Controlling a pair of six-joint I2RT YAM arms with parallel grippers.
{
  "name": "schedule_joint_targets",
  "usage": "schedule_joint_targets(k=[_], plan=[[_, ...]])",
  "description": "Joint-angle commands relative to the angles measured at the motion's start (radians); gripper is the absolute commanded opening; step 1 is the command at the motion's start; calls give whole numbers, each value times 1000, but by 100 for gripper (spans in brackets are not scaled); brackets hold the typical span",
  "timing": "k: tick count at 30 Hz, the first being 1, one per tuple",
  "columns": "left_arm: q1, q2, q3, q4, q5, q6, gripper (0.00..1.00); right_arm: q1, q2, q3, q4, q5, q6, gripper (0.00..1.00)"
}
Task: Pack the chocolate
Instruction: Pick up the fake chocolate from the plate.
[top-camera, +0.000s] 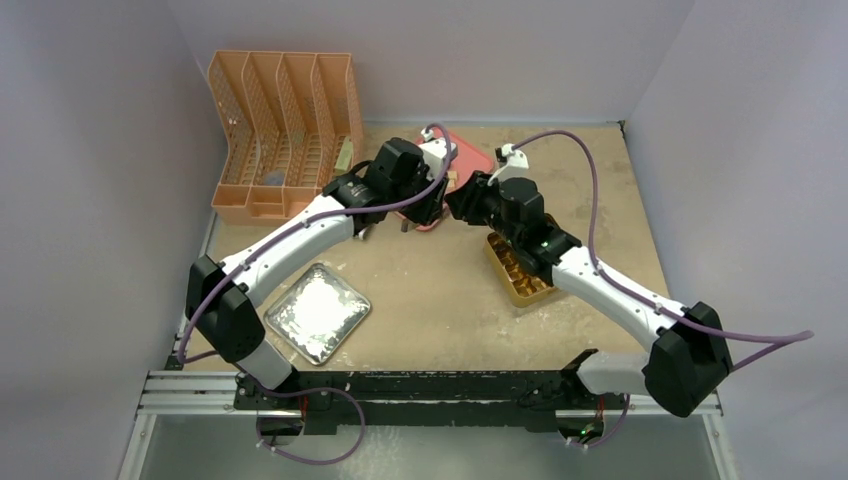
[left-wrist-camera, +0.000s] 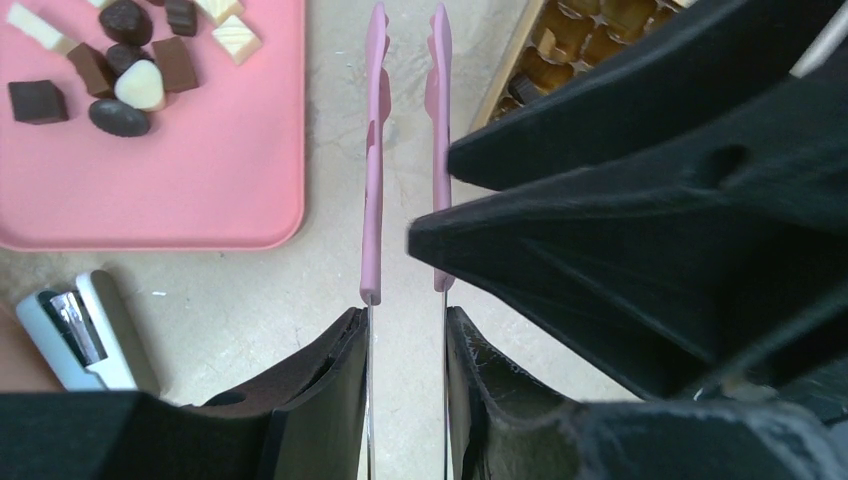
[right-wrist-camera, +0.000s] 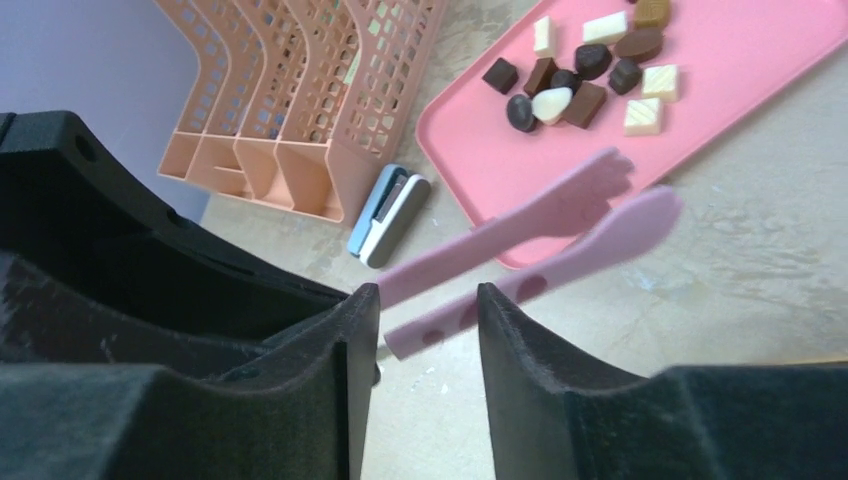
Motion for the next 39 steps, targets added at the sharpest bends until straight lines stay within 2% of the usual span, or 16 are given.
schedule_joint_targets(k=[1, 7, 12, 15, 19, 39], plan=[[10, 14, 34, 35, -94, -48, 30, -6, -102, 16, -39, 91, -44, 49], [56, 95, 94, -22, -189, -114, 30, -6, -263, -21, -100, 215, -120, 75], [82, 186, 151, -75, -253, -177, 30, -6, -372, -63, -123, 224, -134, 91], [125, 229, 162, -84, -248, -238, 30, -6, -412, -80, -136, 213, -133, 97], [166, 260, 168, -82, -258, -279, 30, -6, -437, -85, -152, 214, -135, 99], [206, 400, 231, -75, -282, -305, 34, -7, -449, -102, -126, 235, -157, 99]])
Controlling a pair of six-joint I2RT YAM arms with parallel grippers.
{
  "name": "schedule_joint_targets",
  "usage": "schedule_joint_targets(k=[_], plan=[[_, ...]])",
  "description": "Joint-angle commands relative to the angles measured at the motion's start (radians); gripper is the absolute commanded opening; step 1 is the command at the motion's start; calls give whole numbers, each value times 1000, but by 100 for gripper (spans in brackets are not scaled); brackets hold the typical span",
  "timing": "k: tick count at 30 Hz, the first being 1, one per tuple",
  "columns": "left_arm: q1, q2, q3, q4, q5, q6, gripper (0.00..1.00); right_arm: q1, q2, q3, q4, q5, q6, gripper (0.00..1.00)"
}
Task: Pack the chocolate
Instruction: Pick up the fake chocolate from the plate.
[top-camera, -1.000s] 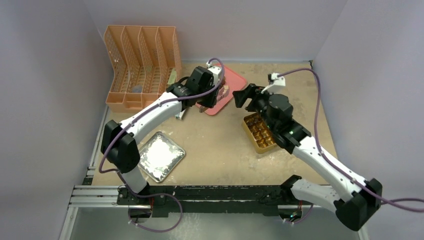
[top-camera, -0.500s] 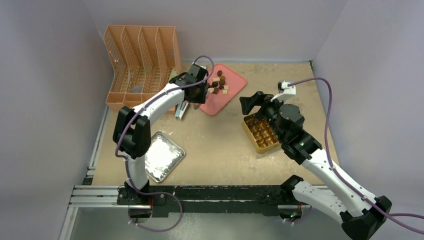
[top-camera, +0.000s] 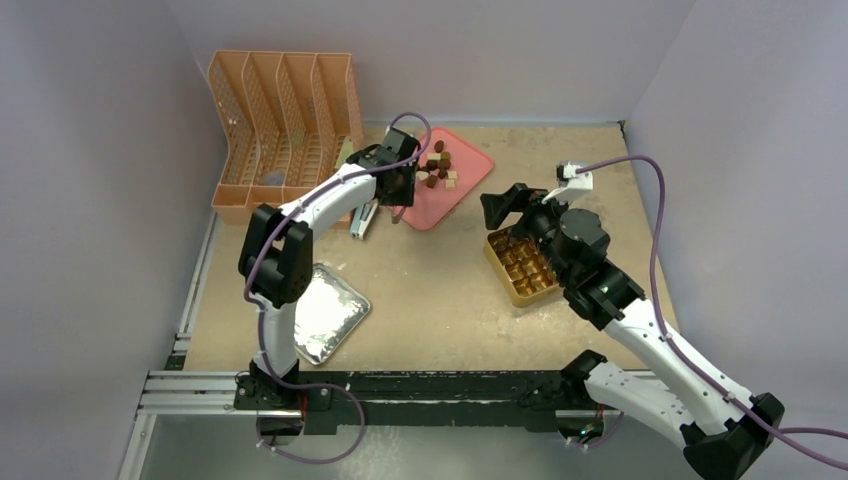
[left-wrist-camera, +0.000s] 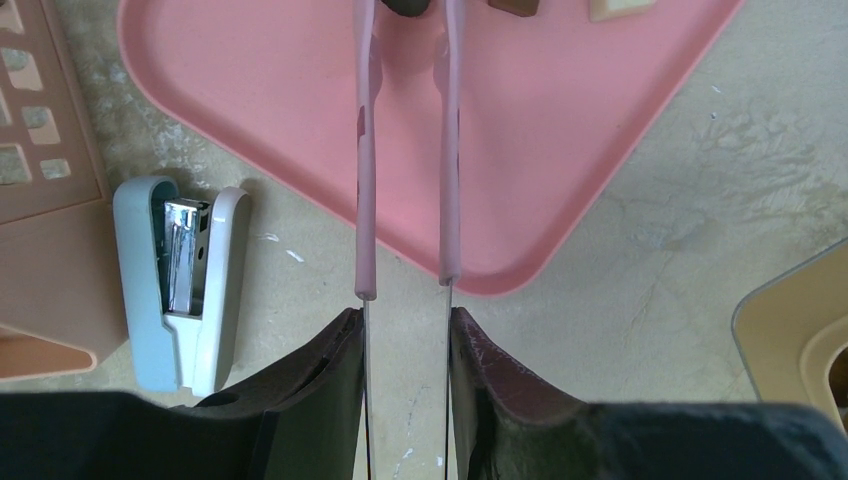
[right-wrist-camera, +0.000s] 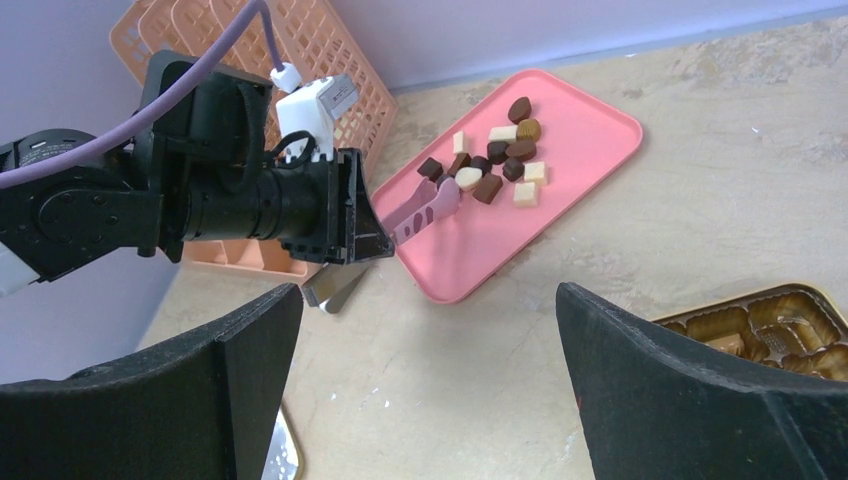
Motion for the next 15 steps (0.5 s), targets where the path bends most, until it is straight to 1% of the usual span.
schedule_joint_targets(k=[1, 15], plan=[[16, 8, 56, 25, -31, -20, 34, -3, -10, -10, 48, 32, -21, 99], [31, 68, 105, 36, -18, -15, 35, -3, 9, -7, 61, 23, -24, 99]])
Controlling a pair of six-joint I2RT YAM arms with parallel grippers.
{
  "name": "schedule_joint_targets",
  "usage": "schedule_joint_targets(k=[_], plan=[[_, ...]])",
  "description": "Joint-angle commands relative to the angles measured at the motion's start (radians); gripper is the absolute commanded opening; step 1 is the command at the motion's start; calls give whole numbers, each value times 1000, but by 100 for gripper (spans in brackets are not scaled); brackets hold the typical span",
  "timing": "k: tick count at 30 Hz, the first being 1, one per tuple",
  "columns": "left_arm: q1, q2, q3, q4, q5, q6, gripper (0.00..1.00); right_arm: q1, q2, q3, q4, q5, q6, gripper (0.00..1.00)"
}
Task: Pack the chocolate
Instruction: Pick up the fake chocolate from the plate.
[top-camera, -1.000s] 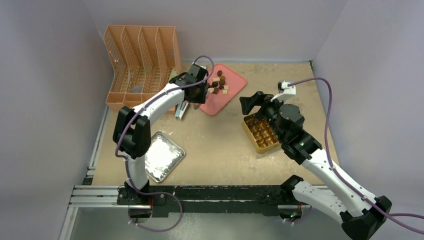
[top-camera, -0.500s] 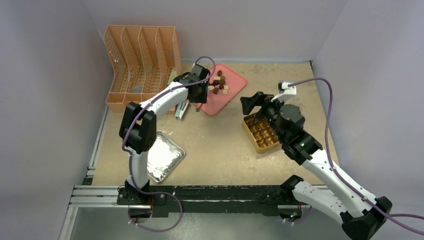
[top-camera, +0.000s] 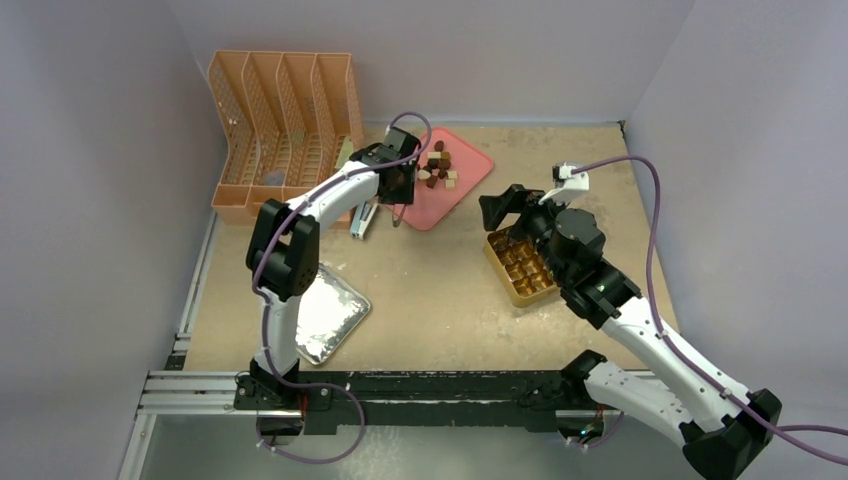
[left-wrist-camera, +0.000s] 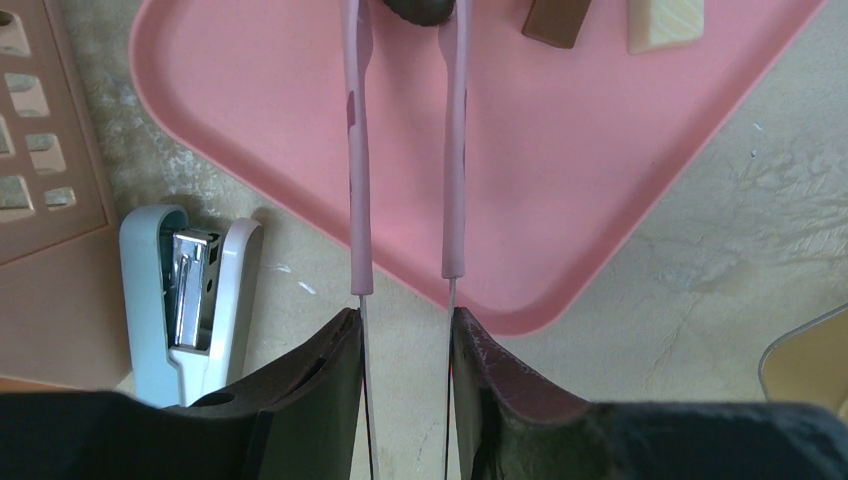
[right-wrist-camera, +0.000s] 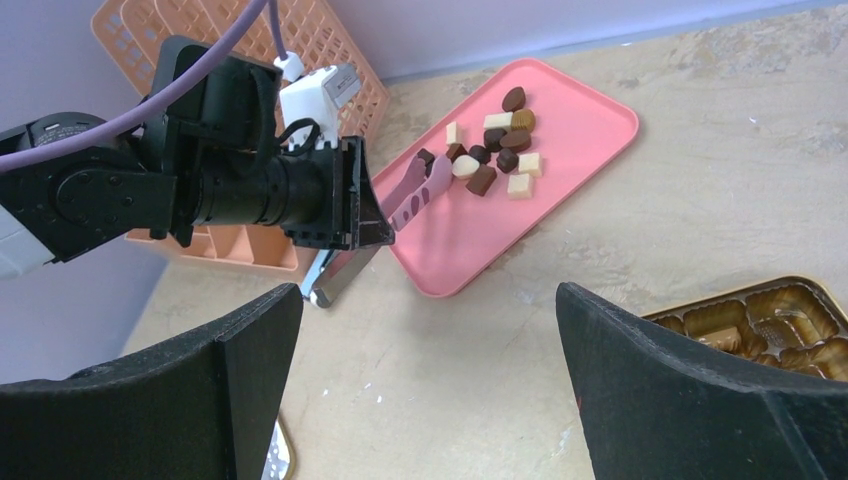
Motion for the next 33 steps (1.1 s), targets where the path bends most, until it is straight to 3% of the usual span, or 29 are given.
schedule_joint_targets(k=[1, 21, 33], plan=[[15, 11, 68, 33, 0, -13, 35, -3, -4, 7, 52, 18, -19, 99], [15, -138, 14, -20, 45, -8, 25, -3, -33, 8, 35, -17, -10, 99], [-13, -229, -23, 66, 228, -50, 25, -3, -103, 73, -46, -11, -35, 99]])
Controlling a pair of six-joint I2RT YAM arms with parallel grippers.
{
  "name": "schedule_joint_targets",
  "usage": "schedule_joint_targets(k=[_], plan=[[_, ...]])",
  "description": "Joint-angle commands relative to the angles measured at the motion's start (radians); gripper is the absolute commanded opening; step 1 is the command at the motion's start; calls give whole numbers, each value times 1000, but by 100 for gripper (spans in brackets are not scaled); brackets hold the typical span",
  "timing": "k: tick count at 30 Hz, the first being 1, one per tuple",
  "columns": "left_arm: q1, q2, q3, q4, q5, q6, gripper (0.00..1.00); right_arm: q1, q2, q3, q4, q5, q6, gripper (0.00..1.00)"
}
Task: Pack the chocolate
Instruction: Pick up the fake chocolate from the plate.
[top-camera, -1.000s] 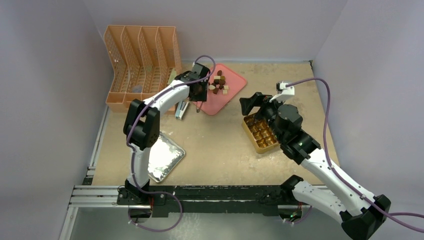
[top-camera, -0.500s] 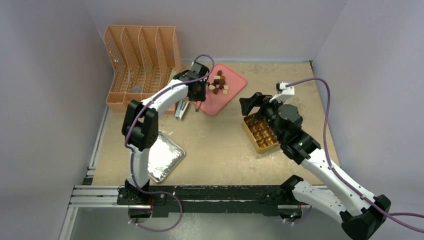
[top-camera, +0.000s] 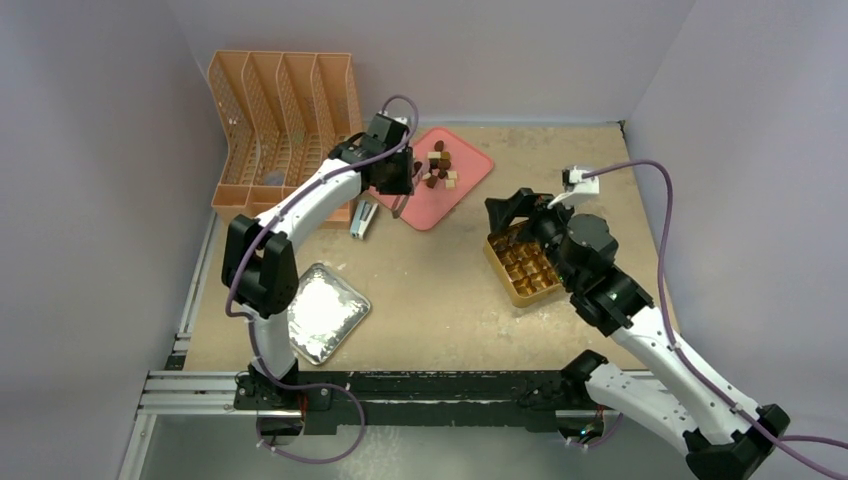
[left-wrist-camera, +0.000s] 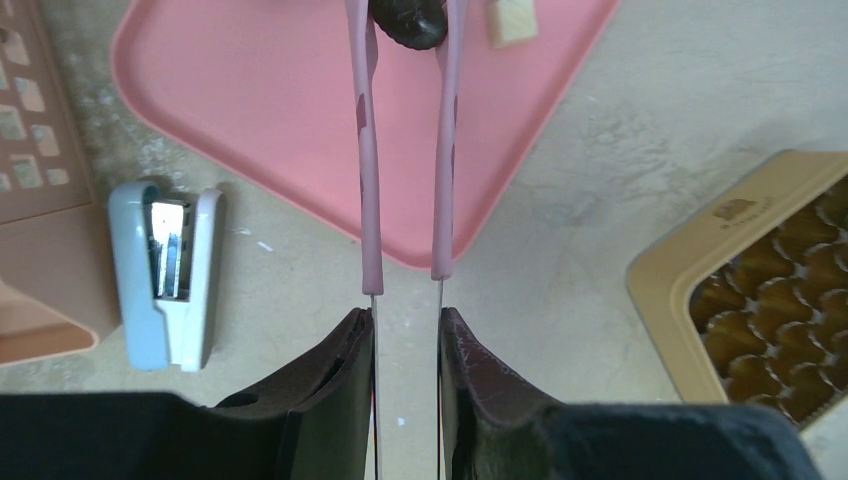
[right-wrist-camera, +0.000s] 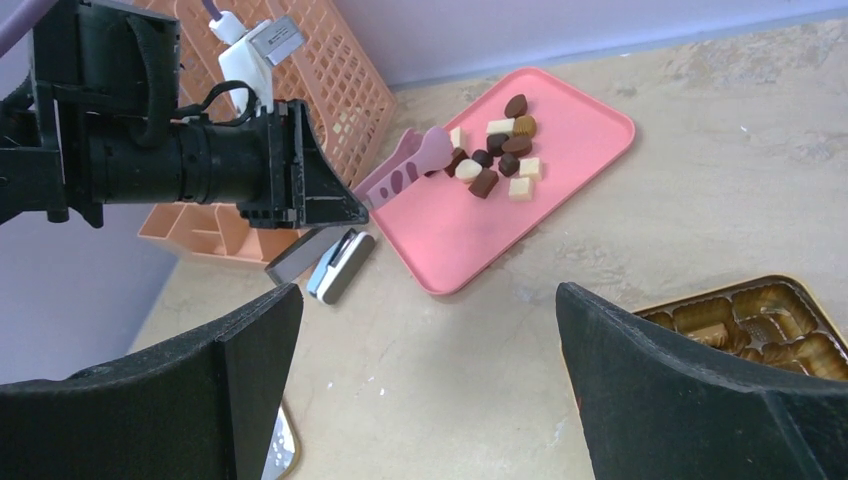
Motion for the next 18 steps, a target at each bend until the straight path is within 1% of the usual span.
schedule_joint_targets(k=[1, 6, 12, 18], plan=[[-29, -71, -1, 97, 106, -40, 25, -2, -56, 65, 4, -1, -26, 99], [-96, -64, 19, 141, 151, -59, 25, -2, -90, 83, -6, -1, -27, 99], [-189, -18, 75, 178, 193, -75, 25, -2, -123, 93, -34, 8, -26, 99], [-243, 14, 65, 307, 265, -143, 25, -3, -154, 91, -38, 19, -22, 99]])
